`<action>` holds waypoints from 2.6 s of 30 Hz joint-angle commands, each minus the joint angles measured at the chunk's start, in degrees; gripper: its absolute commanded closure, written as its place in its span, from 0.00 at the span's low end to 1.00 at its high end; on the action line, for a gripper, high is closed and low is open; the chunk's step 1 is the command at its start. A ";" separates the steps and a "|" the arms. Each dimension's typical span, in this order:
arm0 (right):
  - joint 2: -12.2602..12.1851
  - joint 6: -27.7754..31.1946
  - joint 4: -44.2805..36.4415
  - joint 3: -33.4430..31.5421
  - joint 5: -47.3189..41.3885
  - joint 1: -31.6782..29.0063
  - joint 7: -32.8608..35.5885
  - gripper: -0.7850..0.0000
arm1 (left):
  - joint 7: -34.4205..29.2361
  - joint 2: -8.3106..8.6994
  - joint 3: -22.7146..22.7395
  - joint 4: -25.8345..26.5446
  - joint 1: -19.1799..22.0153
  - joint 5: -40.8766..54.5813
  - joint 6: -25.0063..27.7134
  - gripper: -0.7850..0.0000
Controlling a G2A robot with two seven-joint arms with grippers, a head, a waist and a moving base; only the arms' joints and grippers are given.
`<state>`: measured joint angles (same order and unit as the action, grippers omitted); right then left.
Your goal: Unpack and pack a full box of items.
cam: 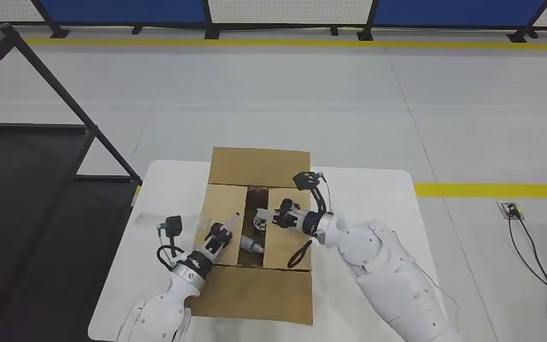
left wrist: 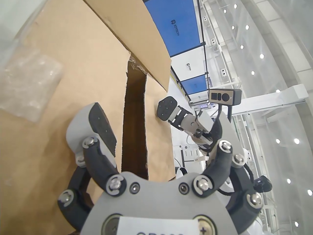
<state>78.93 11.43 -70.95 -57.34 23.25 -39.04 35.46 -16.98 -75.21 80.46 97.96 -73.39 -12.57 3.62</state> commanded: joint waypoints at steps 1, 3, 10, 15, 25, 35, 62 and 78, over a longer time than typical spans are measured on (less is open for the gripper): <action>0.06 -0.87 0.22 0.35 1.25 0.06 -0.45 0.00 | 0.23 -0.01 -0.24 -0.25 0.14 -0.12 -0.35 0.00; 0.16 -1.36 0.05 0.75 1.95 -0.07 -1.06 0.00 | 0.45 -0.02 -0.45 -0.46 0.29 -0.32 -0.68 0.00; 0.33 -2.17 0.16 1.02 3.27 0.01 -1.93 0.00 | 1.41 -0.07 -1.06 -1.18 0.87 -0.80 -1.72 0.00; 0.30 -1.04 -1.08 0.48 2.71 -0.32 -2.04 0.00 | 1.46 -0.07 -1.25 -0.87 0.82 -0.31 -0.80 0.00; -0.61 0.31 -3.31 -6.01 -3.31 -0.05 -1.80 0.00 | -4.71 1.41 8.82 10.76 -7.96 7.72 9.69 0.00; -0.27 2.73 10.06 -9.77 -9.99 7.92 -5.06 0.00 | -13.00 3.04 25.80 11.81 -20.92 21.27 22.45 0.00; 3.36 0.73 35.47 -4.03 -11.52 19.99 -10.47 0.00 | -30.21 5.28 29.55 3.89 -23.60 18.65 22.22 0.00; 9.61 11.30 53.29 0.28 -18.52 27.67 -7.13 0.00 | -45.20 7.13 26.14 4.76 -25.91 21.75 24.01 0.00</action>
<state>88.42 21.85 -18.15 -56.90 5.31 -11.58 27.99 -62.36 -68.13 106.94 102.41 -99.16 9.18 27.56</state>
